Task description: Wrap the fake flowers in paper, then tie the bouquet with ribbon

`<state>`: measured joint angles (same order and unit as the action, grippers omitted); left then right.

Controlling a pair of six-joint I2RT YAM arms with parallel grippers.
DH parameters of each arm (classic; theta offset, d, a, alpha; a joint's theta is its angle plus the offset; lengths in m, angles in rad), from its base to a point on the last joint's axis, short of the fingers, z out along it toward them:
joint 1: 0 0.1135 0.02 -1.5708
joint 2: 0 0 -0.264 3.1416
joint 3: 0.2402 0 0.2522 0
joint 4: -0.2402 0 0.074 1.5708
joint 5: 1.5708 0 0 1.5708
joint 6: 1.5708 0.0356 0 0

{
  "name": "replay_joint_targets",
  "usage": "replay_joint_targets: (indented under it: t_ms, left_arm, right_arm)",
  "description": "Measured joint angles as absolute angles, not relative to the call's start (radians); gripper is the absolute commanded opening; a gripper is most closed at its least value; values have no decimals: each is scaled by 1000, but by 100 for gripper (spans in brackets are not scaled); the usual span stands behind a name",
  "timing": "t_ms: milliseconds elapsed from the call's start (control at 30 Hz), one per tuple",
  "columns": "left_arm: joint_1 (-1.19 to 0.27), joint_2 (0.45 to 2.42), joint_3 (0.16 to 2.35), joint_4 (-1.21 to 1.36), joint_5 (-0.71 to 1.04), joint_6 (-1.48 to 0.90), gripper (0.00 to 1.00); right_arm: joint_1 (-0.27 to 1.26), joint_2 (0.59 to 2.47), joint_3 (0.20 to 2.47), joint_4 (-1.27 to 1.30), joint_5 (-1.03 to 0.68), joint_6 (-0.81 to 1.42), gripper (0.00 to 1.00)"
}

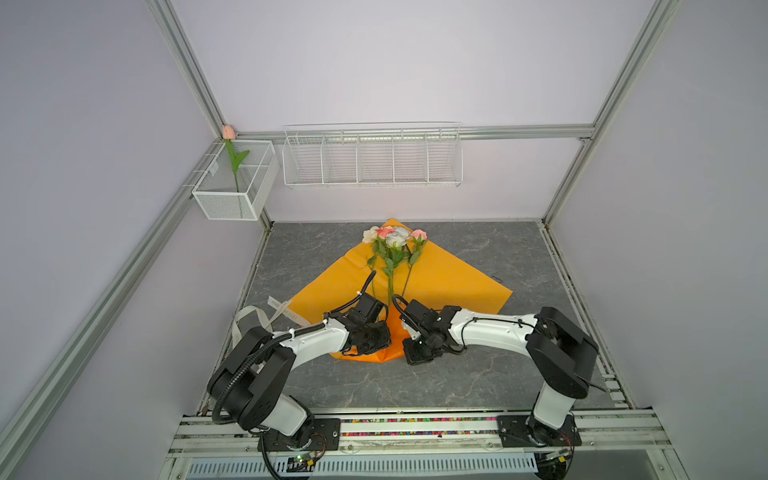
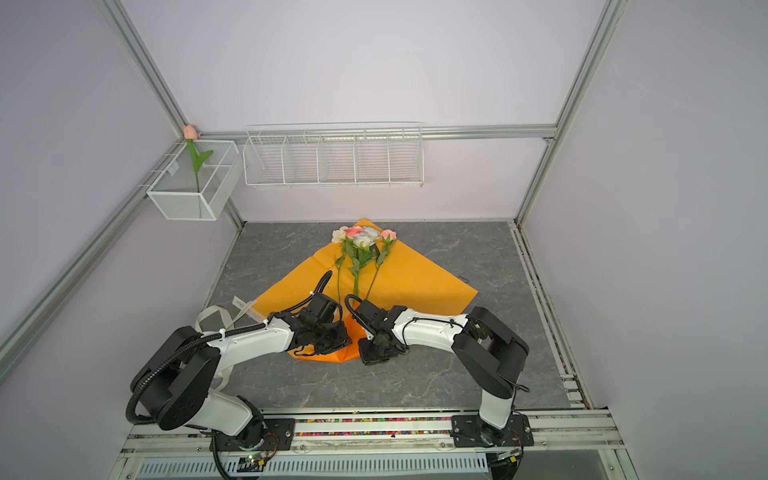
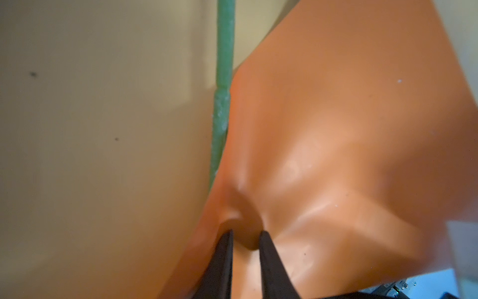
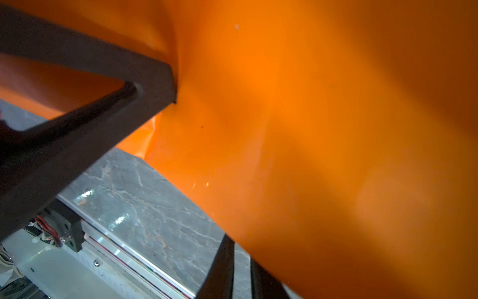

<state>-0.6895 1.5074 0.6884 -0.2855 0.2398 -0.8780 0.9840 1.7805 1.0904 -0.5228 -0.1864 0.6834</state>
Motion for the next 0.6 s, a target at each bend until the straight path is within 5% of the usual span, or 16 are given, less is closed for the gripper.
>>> replay_joint_targets:
  t_ms: [600]
  left_arm:
    - [-690,1507,689,-288,240,-855,20]
  right_arm:
    - [985,1818,1112,-578,-64,749,13]
